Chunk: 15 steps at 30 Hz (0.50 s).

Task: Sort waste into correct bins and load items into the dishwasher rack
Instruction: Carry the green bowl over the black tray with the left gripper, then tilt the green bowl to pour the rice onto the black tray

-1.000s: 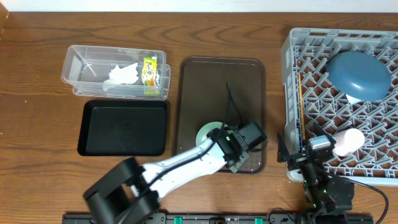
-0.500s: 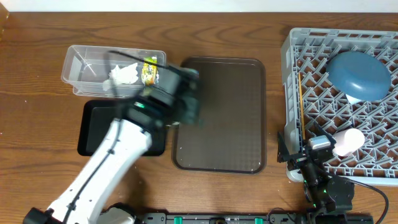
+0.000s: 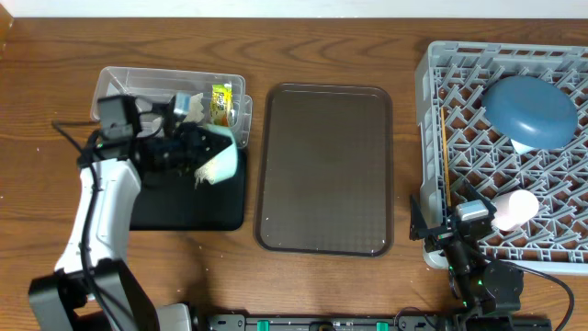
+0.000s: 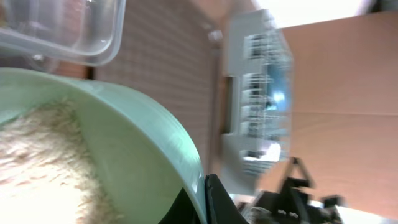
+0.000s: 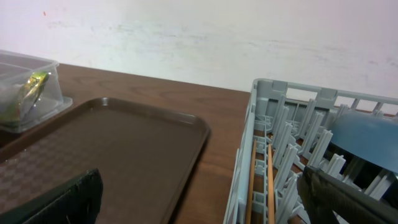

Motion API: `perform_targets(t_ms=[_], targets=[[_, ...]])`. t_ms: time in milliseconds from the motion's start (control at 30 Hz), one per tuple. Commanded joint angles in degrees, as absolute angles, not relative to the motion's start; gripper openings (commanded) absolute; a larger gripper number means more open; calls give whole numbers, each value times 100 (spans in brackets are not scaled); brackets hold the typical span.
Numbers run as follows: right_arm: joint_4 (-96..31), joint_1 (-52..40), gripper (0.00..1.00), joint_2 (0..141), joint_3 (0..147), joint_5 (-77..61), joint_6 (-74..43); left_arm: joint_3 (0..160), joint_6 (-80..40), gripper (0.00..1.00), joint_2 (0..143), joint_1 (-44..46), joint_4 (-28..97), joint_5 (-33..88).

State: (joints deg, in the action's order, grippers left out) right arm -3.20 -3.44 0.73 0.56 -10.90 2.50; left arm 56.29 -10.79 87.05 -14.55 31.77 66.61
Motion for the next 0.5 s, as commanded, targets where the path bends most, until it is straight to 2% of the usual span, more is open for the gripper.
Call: perform_targets(t_ms=[0, 133, 300, 467], targets=[[-320, -292, 99, 60, 32, -1094, 176, 5159, -777, 6, 8785, -1852, 2880, 8374], [-320, -292, 99, 60, 32, -1094, 176, 4727, -469, 7, 8788, -2390, 2517, 9008], [-320, -292, 99, 60, 32, -1094, 176, 4508, -386, 6, 8788, -3089, 2517, 9006], [-320, -292, 99, 60, 32, -1094, 176, 4466, -231, 6, 8788, -3341, 2517, 9006]])
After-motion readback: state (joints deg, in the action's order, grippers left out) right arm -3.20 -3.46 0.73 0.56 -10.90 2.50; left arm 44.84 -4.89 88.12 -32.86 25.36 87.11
